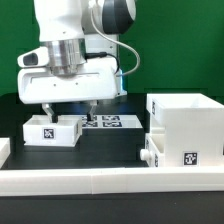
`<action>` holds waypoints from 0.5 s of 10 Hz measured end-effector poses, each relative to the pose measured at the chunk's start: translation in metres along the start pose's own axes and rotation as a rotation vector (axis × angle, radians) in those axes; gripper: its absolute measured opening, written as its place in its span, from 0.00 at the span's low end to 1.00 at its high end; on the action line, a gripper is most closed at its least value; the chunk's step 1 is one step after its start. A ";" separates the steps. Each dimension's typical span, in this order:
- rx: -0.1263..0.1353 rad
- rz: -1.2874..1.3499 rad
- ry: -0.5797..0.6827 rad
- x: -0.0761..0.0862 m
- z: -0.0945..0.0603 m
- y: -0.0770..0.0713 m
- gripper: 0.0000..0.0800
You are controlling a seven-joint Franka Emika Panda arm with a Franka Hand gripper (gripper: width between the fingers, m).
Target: Assemble drawer
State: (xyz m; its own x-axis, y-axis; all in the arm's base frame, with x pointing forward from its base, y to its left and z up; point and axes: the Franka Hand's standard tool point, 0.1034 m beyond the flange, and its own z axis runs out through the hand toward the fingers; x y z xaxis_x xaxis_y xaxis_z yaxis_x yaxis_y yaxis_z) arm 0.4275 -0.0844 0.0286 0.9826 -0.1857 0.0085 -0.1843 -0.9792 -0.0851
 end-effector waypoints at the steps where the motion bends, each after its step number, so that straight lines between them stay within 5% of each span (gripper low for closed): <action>1: -0.002 -0.006 0.005 -0.001 0.007 -0.002 0.81; 5: -0.007 -0.048 0.011 -0.011 0.023 -0.006 0.81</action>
Offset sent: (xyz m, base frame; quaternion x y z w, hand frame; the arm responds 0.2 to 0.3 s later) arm -0.0077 0.0030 -0.0170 -0.0158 0.0075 -0.0082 0.9998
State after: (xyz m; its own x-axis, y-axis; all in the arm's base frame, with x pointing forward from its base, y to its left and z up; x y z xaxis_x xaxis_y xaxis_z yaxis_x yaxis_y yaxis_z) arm 0.4185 -0.0751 0.0061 0.9900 -0.1394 0.0237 -0.1372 -0.9875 -0.0774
